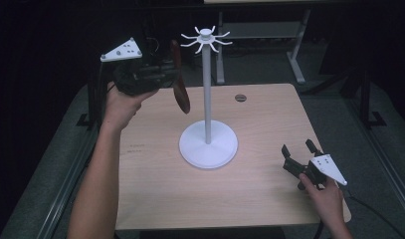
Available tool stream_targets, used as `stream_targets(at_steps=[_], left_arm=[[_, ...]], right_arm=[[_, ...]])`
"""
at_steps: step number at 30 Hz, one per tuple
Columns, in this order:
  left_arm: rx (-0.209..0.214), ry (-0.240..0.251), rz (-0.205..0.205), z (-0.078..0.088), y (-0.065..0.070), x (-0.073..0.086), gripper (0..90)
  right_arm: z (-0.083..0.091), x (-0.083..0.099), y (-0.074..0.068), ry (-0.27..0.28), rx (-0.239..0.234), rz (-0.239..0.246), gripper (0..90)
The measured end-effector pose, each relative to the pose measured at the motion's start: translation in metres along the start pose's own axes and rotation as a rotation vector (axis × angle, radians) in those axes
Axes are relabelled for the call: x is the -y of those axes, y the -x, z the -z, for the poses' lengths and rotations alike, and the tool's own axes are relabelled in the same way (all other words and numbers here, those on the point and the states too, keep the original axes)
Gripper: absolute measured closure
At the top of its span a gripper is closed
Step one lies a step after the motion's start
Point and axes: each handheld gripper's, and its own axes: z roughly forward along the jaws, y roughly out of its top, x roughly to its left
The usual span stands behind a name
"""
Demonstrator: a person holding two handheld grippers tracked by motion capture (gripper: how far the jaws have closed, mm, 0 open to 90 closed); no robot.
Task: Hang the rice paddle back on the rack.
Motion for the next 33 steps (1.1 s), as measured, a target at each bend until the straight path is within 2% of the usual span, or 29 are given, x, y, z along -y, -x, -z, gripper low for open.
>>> stream_targets(at_steps=[16, 29, 33], left_arm=[[0.020, -0.014, -0.002, -0.018, 0.000, -0.006, 77.4], [0.032, -0.027, 0.006, -0.024, 0.000, -0.004, 77.0], [0.034, -0.029, 0.004, -0.022, 0.000, -0.005, 74.3]], right_arm=[[0.000, 0.000, 0.000, 0.000, -0.001, 0.001, 13.1], [0.000, 0.000, 0.000, 0.001, -0.001, 0.000, 13.1], [0.000, 0.000, 0.000, 0.001, -0.004, 0.000, 13.0]])
